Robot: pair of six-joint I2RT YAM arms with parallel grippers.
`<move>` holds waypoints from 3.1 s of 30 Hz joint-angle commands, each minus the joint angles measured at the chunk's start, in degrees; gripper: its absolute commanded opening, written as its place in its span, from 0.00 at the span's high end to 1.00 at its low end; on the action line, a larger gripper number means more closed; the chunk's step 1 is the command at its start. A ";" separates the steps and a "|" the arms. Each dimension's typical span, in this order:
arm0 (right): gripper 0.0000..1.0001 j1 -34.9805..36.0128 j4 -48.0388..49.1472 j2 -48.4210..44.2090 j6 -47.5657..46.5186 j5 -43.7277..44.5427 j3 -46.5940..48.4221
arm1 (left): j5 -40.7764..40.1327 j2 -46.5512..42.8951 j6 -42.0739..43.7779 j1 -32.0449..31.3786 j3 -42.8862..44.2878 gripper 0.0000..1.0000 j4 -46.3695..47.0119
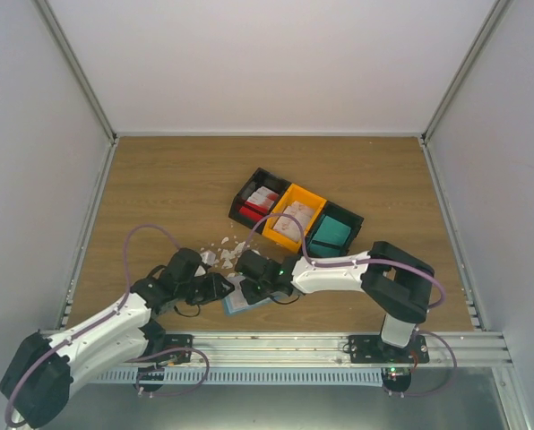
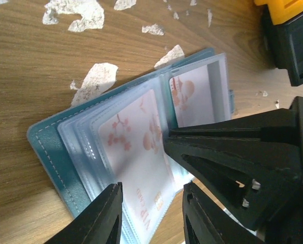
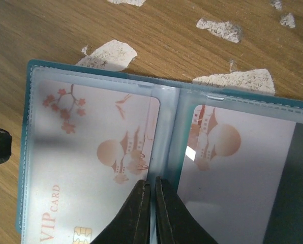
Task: Put the credit cards into the card holder
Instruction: Turn over the card slot in the card holder, then pick up the credit card from the storage box.
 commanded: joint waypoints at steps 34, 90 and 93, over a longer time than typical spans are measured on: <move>0.93 -0.93 0.86 0.08 0.40 -2.08 -6.26 | 6.72 0.21 -1.34 -0.26 -1.52 0.64 8.40; 0.59 -32.74 -24.91 1.87 -45.64 -0.93 25.34 | -2.79 17.34 9.01 -0.57 11.41 0.18 27.78; 0.59 -33.26 -25.65 5.62 -46.57 -0.87 27.62 | -3.07 22.74 8.85 -0.57 13.98 0.24 27.68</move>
